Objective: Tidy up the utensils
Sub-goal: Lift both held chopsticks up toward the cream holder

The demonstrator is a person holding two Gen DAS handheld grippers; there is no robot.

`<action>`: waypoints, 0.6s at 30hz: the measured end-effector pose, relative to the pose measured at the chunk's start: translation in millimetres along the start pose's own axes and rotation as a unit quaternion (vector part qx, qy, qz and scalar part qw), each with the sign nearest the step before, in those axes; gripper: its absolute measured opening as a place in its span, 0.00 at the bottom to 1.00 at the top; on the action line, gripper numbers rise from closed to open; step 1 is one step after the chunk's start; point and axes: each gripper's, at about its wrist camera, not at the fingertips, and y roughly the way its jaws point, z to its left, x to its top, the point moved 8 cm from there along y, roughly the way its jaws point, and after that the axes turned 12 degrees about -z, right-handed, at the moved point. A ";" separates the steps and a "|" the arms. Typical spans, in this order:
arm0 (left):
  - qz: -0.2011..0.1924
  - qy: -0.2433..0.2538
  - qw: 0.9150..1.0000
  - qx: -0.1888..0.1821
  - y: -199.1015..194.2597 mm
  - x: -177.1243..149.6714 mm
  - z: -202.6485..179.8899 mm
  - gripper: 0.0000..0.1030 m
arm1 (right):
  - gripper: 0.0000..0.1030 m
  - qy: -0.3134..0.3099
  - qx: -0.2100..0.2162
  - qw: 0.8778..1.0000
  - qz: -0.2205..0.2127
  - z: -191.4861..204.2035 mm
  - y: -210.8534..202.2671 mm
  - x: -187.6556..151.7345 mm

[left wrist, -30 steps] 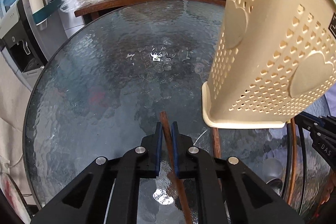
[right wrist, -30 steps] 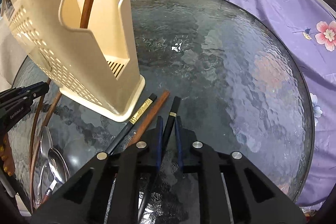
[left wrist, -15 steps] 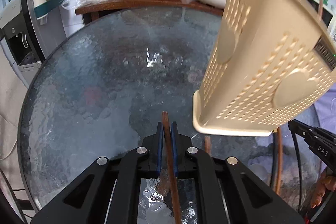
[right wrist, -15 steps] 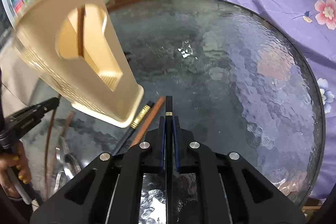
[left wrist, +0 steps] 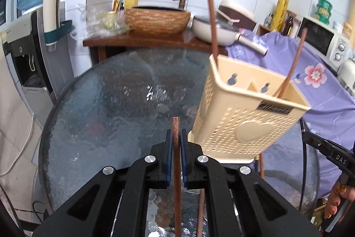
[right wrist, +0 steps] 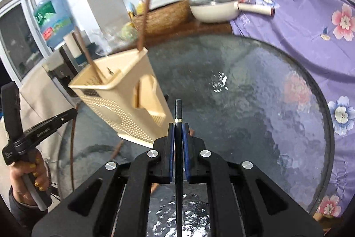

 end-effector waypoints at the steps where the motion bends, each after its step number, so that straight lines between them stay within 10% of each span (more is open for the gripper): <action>1: -0.005 0.001 1.000 -0.003 -3.7 3.3 -0.7 0.06 | 0.08 -0.002 0.004 1.000 -0.006 2.8 -5.1 3.6; 18: -0.083 0.018 0.996 -0.035 -69.9 45.0 -18.1 0.06 | 0.08 -0.040 0.055 0.996 -0.058 34.8 -77.7 40.7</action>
